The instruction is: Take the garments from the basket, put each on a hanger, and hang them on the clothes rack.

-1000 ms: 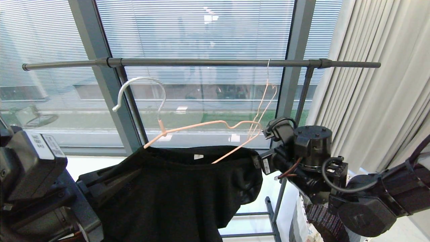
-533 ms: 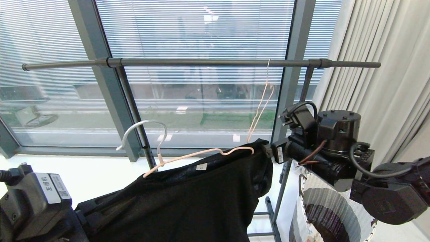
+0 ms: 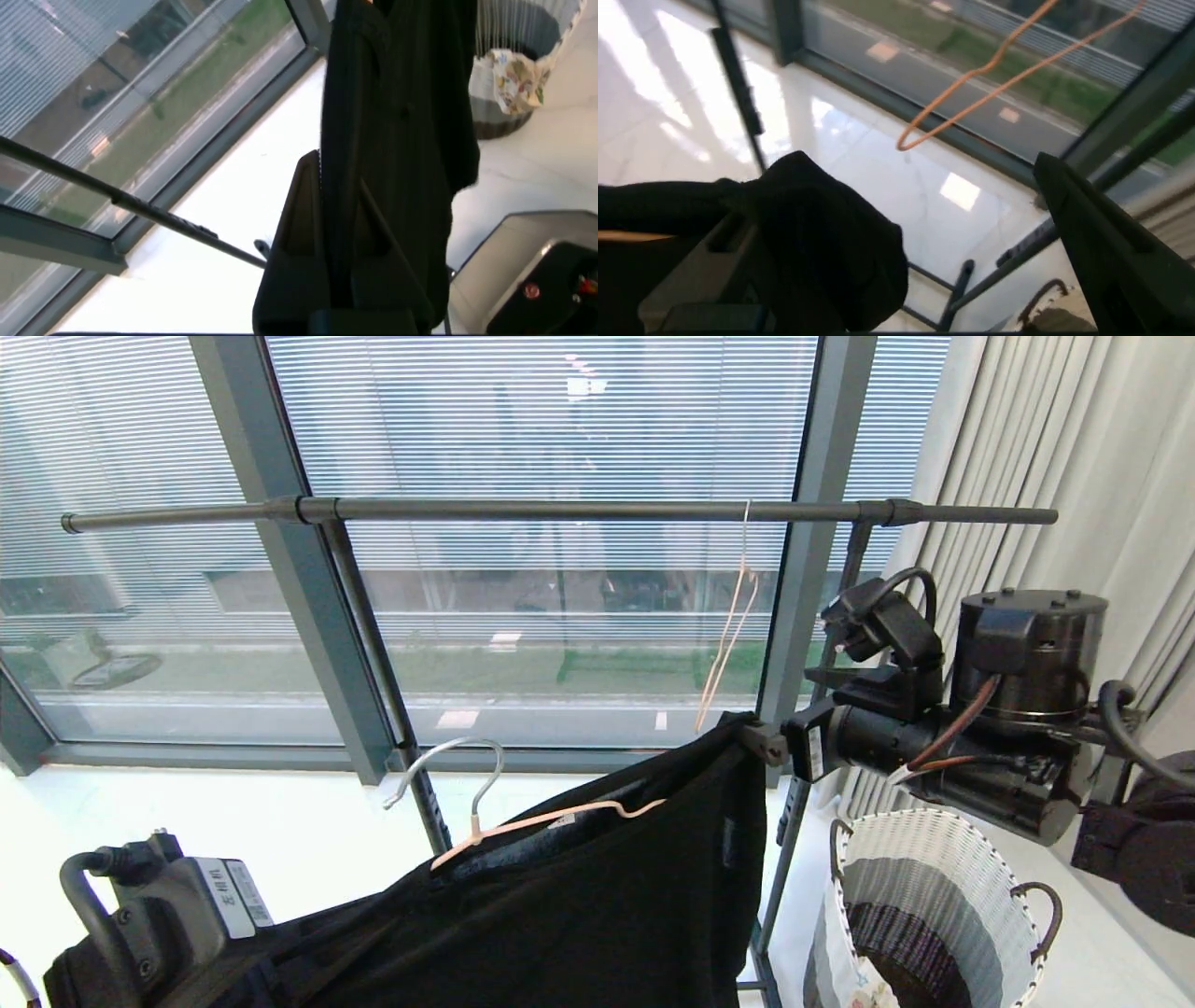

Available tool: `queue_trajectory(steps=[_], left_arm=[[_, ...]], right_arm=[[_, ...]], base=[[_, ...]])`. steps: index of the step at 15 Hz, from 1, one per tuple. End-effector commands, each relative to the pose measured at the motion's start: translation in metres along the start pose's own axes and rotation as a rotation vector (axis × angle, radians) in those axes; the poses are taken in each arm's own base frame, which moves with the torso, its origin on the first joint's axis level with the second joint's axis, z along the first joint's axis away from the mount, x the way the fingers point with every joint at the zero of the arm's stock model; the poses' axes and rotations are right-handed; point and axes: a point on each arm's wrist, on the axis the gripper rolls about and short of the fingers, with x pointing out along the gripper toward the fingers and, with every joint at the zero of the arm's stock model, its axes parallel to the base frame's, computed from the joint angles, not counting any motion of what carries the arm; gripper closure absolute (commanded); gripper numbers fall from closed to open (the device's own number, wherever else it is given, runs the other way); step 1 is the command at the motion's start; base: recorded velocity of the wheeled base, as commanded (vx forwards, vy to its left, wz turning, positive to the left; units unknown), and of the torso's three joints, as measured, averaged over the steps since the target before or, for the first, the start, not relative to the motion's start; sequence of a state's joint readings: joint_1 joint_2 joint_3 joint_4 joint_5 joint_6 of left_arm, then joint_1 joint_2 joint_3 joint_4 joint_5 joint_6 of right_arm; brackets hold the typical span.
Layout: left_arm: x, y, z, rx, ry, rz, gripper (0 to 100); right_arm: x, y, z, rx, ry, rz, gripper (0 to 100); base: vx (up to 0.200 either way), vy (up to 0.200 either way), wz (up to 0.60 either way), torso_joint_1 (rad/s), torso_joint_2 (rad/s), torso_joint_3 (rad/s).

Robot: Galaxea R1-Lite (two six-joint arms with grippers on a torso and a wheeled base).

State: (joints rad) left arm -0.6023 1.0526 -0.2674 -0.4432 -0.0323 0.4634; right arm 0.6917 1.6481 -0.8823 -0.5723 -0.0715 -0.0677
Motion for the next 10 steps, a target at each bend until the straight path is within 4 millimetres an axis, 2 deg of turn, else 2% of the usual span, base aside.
queue_trajectory(steps=[1, 4, 6, 10], left_arm=[[0.01, 0.0, -0.001, 0.0, 0.036, -0.022, 100], [0.012, 0.001, 0.001, -0.001, 0.032, -0.022, 100], [0.011, 0.001, 0.004, 0.001, 0.019, -0.023, 100], [0.012, 0.003, 0.011, 0.004, -0.007, -0.028, 100]], right_arm=[[-0.023, -0.008, 0.027, 0.008, -0.067, 0.038, 0], [-0.044, -0.027, 0.046, 0.024, -0.003, 0.186, 0], [-0.045, -0.037, 0.053, 0.04, 0.04, 0.216, 0], [-0.049, -0.036, 0.057, 0.07, 0.121, 0.322, 0]], base=[[0.0, 0.0, 0.0, 0.0, 0.0, 0.0], [0.0, 0.0, 0.0, 0.0, 0.0, 0.0], [0.0, 0.0, 0.0, 0.0, 0.0, 0.0], [0.0, 0.0, 0.0, 0.0, 0.0, 0.0]])
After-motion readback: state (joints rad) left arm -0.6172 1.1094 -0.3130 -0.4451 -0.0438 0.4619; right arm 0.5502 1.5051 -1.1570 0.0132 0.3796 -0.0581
